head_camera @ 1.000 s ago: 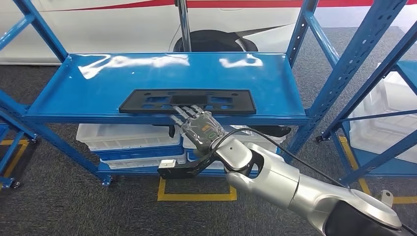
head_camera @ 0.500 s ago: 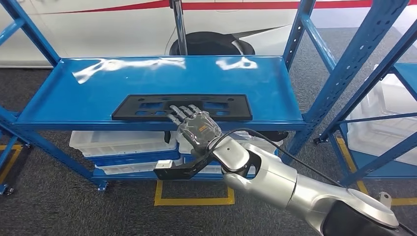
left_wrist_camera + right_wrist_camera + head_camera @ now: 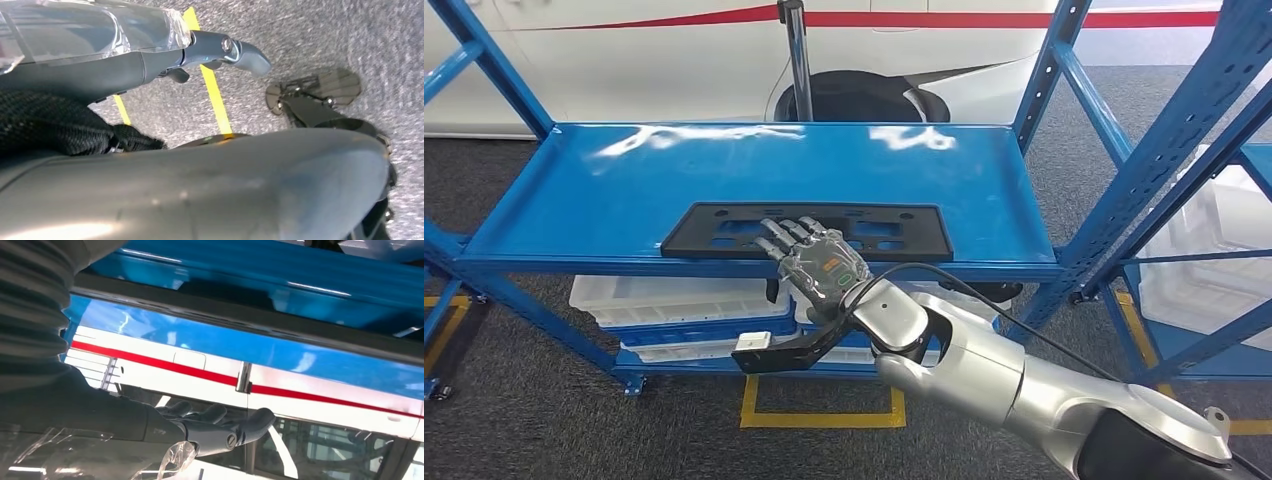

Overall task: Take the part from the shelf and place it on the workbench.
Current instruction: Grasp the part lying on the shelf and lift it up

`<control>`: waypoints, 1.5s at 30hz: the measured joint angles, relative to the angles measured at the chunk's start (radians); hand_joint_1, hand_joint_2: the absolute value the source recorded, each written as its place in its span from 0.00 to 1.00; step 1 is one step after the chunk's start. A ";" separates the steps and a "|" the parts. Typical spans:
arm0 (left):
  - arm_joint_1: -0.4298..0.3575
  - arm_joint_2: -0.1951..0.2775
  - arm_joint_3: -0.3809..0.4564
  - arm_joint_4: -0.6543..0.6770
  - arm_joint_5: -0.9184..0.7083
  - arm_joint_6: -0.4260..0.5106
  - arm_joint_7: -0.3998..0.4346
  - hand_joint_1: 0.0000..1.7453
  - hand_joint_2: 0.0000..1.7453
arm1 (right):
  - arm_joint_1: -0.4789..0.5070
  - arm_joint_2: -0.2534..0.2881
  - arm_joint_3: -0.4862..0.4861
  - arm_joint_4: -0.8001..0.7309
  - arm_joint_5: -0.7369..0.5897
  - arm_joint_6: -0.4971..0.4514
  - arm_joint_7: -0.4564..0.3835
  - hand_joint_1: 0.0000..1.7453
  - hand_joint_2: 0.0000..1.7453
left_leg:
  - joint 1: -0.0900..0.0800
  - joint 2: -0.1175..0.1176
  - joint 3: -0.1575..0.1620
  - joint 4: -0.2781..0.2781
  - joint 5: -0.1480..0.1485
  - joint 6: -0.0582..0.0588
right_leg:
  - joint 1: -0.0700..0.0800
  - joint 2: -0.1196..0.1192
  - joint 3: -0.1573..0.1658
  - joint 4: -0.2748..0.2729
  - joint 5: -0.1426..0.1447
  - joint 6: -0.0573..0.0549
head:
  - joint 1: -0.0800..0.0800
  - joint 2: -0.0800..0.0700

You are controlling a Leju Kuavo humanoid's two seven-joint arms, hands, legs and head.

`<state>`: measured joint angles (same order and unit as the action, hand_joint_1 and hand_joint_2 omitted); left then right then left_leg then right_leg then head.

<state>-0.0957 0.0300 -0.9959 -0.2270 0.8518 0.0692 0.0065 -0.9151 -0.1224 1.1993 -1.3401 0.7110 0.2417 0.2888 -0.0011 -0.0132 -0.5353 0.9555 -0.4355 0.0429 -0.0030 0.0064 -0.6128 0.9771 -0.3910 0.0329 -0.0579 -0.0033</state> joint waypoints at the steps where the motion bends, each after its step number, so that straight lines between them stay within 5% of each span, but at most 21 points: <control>1: 0.000 0.000 0.000 0.000 0.001 0.000 0.000 0.00 0.00 | 0.000 0.000 0.000 0.000 -0.001 0.001 0.000 0.00 1.00 | -0.001 0.000 -0.001 0.000 -0.002 -0.004 | 0.002 0.001 0.002 -0.005 -0.005 -0.005 | 0.000 0.000; 5: -0.002 0.000 -0.001 0.000 0.007 0.000 0.000 0.00 0.00 | -0.003 0.002 0.000 0.000 -0.006 0.002 0.001 0.00 1.00 | 0.005 0.003 -0.026 0.058 -0.040 -0.022 | -0.003 0.002 0.009 -0.008 -0.011 -0.025 | -0.002 0.000; 8: -0.002 0.000 -0.001 0.000 0.009 0.001 0.000 0.00 0.00 | -0.001 0.003 0.002 0.000 -0.009 0.002 0.001 0.00 1.00 | 0.009 0.004 -0.144 0.268 -0.115 -0.035 | -0.003 0.002 0.017 -0.008 -0.021 -0.034 | -0.005 0.000; 10: -0.003 0.000 -0.001 0.000 0.010 0.001 0.000 0.00 0.00 | 0.002 0.003 0.005 0.000 -0.009 0.003 0.000 0.00 1.00 | 0.009 0.004 -0.188 0.316 -0.100 -0.037 | -0.003 0.003 0.027 -0.008 -0.029 -0.035 | -0.005 0.000; 13: -0.003 0.000 -0.001 0.000 0.010 0.001 0.000 0.00 0.00 | 0.002 0.003 0.007 0.000 -0.009 0.003 0.000 0.00 1.00 | 0.008 0.004 -0.123 0.130 0.026 -0.028 | -0.003 0.005 0.053 -0.009 -0.047 -0.030 | -0.005 0.000; 15: -0.003 0.000 -0.002 0.000 0.010 0.001 0.000 0.00 0.00 | 0.000 0.003 0.008 0.000 -0.009 0.003 0.000 0.00 1.00 | 0.003 0.005 -0.078 0.023 0.066 -0.017 | 0.000 0.007 0.060 -0.010 -0.055 -0.022 | -0.005 0.000; 20: -0.001 0.000 -0.002 0.000 0.010 0.001 0.000 0.00 0.00 | -0.003 0.004 0.009 0.000 -0.010 0.003 0.000 0.00 1.00 | 0.003 0.004 -0.055 -0.007 0.055 0.006 | 0.000 0.006 0.050 0.024 -0.083 0.003 | -0.003 0.000; 23: -0.001 -0.001 -0.003 0.000 0.010 0.001 0.000 0.00 0.00 | -0.002 0.003 0.010 0.001 -0.012 0.007 0.000 0.00 1.00 | 0.005 0.004 -0.038 -0.011 0.044 0.020 | -0.001 0.004 -0.052 0.216 -0.157 0.013 | -0.002 0.000; 25: 0.000 -0.001 -0.004 0.001 0.011 0.001 0.000 0.00 0.00 | 0.002 0.002 0.011 0.002 -0.021 0.020 0.000 0.00 1.00 | 0.005 0.003 -0.029 -0.011 0.036 0.021 | -0.003 0.003 -0.112 0.296 -0.164 0.016 | -0.002 0.000; 27: 0.000 -0.001 -0.004 0.001 0.012 0.001 0.000 0.00 0.00 | 0.003 0.001 0.011 0.004 -0.035 0.037 0.001 0.00 1.00 | 0.006 0.000 -0.015 -0.010 0.025 0.017 | -0.005 0.002 -0.093 0.219 -0.097 0.016 | -0.002 0.000; 30: 0.000 -0.002 -0.005 0.001 0.015 0.001 0.000 0.00 0.00 | -0.001 0.002 0.012 0.005 -0.058 0.061 0.007 0.00 1.00 | 0.002 -0.003 0.002 -0.006 0.005 0.003 | -0.006 0.000 -0.008 0.023 -0.006 0.010 | -0.002 0.000; 35: -0.002 -0.002 -0.006 0.001 0.016 0.001 0.000 0.00 0.00 | -0.007 0.003 0.015 0.012 -0.088 0.092 0.017 0.00 1.00 | 0.005 -0.001 -0.006 0.016 -0.022 -0.019 | -0.004 0.002 0.008 -0.010 -0.012 -0.019 | -0.003 0.000; 38: -0.003 -0.002 -0.006 0.001 0.019 0.001 0.000 0.00 0.00 | -0.010 0.006 0.022 0.021 -0.118 0.123 0.026 0.00 1.00 | 0.009 0.002 -0.101 0.196 -0.095 -0.034 | -0.006 0.001 0.016 -0.011 -0.020 -0.031 | -0.005 0.000; 40: -0.004 -0.001 -0.006 0.001 0.024 0.002 -0.001 0.00 0.00 | -0.008 0.007 0.031 0.031 -0.135 0.135 0.030 0.00 1.00 | 0.010 0.002 -0.176 0.308 -0.115 -0.039 | -0.005 0.002 0.023 -0.010 -0.027 -0.033 | -0.005 0.000; 42: -0.004 -0.001 -0.006 0.001 0.027 0.002 -0.001 0.00 0.00 | -0.007 0.007 0.040 0.039 -0.144 0.138 0.031 0.00 1.00 | 0.010 0.003 -0.179 0.266 -0.056 -0.036 | -0.005 0.003 0.038 -0.010 -0.038 -0.031 | -0.005 0.000; 45: -0.004 -0.001 -0.006 0.001 0.028 0.002 -0.001 0.00 0.00 | -0.011 0.008 0.047 0.048 -0.146 0.139 0.031 0.00 1.00 | 0.005 0.002 -0.095 0.053 0.059 -0.021 | -0.003 0.006 0.064 -0.011 -0.056 -0.024 | -0.005 0.000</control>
<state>-0.0999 0.0291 -1.0018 -0.2258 0.8803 0.0713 0.0057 -0.9257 -0.1145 1.2465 -1.2921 0.5649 0.3802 0.3200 0.0035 -0.0108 -0.6302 1.0082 -0.3760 0.0217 -0.0060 0.0125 -0.5487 0.9657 -0.4471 0.0092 -0.0632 -0.0034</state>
